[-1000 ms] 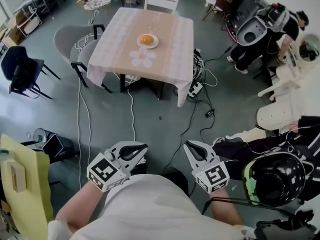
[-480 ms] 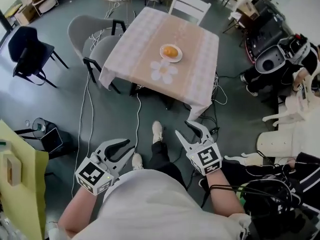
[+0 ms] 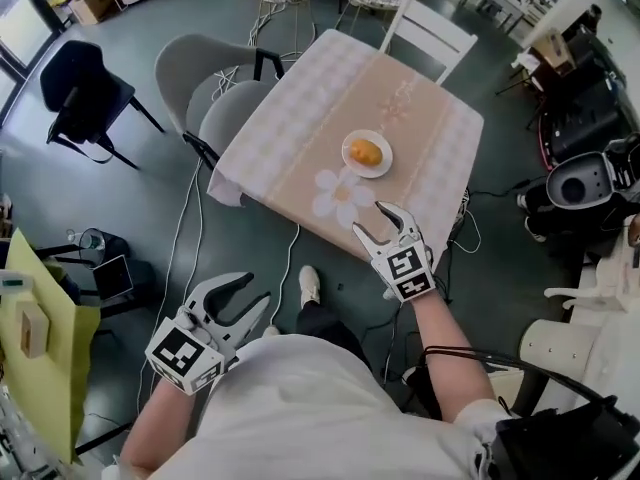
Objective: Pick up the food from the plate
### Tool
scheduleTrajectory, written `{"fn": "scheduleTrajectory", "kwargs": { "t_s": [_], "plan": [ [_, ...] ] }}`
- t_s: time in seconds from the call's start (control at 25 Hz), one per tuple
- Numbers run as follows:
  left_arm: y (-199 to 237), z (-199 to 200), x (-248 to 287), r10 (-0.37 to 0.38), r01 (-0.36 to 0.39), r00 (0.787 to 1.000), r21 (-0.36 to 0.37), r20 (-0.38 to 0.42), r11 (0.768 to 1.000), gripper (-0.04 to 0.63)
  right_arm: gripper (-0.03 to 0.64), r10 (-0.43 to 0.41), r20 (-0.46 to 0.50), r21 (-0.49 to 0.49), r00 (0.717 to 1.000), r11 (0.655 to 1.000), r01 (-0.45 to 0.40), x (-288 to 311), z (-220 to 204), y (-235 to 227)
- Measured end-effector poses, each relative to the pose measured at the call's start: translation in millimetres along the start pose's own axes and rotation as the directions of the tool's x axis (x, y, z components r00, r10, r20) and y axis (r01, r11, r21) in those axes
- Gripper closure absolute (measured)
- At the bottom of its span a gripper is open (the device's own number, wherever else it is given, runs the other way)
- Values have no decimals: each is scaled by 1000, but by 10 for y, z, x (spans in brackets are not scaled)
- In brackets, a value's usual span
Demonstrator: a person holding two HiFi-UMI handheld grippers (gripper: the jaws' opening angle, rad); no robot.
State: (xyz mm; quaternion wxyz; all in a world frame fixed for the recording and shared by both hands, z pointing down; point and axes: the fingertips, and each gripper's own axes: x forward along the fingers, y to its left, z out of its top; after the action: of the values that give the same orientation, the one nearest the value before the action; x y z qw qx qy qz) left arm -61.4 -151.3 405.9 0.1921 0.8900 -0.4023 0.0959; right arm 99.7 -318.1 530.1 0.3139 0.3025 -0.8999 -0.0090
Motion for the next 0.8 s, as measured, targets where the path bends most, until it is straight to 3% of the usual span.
{"fn": "scheduleTrajectory", "kwargs": {
  "t_s": [0.32, 0.48, 0.8],
  "plan": [
    [325, 337, 462, 132, -132, 991, -54, -10, 990, 441, 330, 57, -100, -119, 993, 991, -68, 1021, -215, -990],
    [435, 375, 522, 177, -179, 984, -94, -32, 979, 440, 295, 68, -167, -170, 984, 981, -97, 1448, -405, -1165],
    [716, 455, 416, 280, -282, 959, -100, -33, 954, 440, 273, 30, -261, -280, 965, 954, -105, 1946, -667, -1375]
  ]
}}
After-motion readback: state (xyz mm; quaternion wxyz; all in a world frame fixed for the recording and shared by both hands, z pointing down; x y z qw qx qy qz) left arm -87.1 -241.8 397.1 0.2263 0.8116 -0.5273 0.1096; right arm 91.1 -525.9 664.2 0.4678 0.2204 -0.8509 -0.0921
